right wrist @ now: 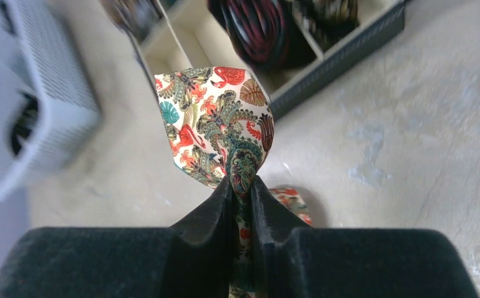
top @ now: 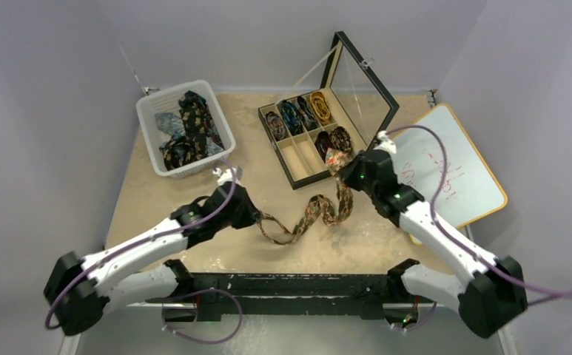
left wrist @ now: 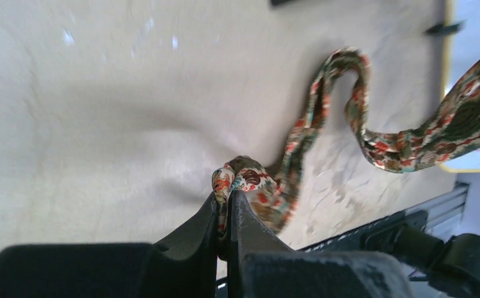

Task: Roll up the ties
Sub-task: Flatten out the tie at the center of the board.

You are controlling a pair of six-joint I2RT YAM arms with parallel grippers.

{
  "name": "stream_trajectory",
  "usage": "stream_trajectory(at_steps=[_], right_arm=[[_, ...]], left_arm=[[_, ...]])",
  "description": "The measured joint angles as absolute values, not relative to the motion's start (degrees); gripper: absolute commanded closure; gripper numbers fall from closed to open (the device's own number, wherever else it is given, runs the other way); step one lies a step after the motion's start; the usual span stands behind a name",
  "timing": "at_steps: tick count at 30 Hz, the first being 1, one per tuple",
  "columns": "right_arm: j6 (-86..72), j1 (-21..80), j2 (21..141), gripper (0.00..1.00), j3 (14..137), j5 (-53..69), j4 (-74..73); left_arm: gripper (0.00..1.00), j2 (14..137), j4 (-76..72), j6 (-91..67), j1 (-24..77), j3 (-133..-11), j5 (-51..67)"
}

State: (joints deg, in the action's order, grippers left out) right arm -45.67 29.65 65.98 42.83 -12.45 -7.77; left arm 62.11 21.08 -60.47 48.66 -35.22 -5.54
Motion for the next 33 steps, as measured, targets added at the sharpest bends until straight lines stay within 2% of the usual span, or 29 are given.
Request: stream_trajectory(at_steps=[2,4,5,8,9,10,13,15,19,23,25,26,30,33], right_arm=[[-47.0,27.7,59.5,0.8,41.0,-12.9,-4.4],[-48.7,26.8,52.6,0.81,36.6,-13.5,0.2],[-49.6,26.8,49.6,0.76,34.1,-13.8,2.0],[-54.2,26.6,42.4,0.43,26.0,-14.1,5.3],[-56.7,26.6,40.2,0.37,23.1,-15.1,4.8],[-59.4,26.6,38.8,0.32,21.5,-16.3,3.2],[-66.2,26.6,36.7,0.21,19.7,-20.6,-4.0],[-68.3,26.6,35.5,0.19,19.9,-22.5,-6.9],[-71.2,26.6,37.5,0.15,25.4,-26.7,-16.4],[-67.7,26.5,46.4,0.19,33.3,-26.6,-19.4],[-64.2,26.5,52.3,0.18,36.0,-24.1,-19.1],[-62.2,26.5,56.7,0.18,37.6,-22.9,-19.2],[-56.5,27.0,71.4,0.16,40.9,-17.8,-18.6],[-54.5,29.2,77.6,0.16,41.2,-16.8,-20.1]], left_arm=[[1.0,55.0,22.3,-57.4,47.3,-35.4,-9.7],[1.0,49.1,22.3,-55.3,47.3,-35.1,-12.5],[1.0,46.9,21.8,-54.8,47.3,-34.5,-13.5],[1.0,41.7,20.7,-55.0,47.3,-29.9,-15.2],[1.0,40.1,21.4,-56.2,47.3,-27.4,-15.4],[0.96,39.2,22.3,-57.5,47.3,-25.5,-15.4],[0.69,37.1,26.7,-62.6,47.3,-20.3,-15.0],[0.52,36.6,29.9,-65.7,47.3,-19.2,-14.5],[0.32,38.3,36.5,-72.7,47.3,-20.0,-13.7],[0.26,42.9,43.1,-77.4,47.3,-24.1,-13.8],[0.15,44.0,44.8,-78.3,47.3,-25.8,-13.9],[0.13,44.1,45.5,-78.6,47.3,-26.7,-13.9],[0.12,42.4,47.2,-79.5,47.3,-28.5,-14.4],[0.12,39.4,48.6,-79.3,47.3,-29.2,-14.9]])
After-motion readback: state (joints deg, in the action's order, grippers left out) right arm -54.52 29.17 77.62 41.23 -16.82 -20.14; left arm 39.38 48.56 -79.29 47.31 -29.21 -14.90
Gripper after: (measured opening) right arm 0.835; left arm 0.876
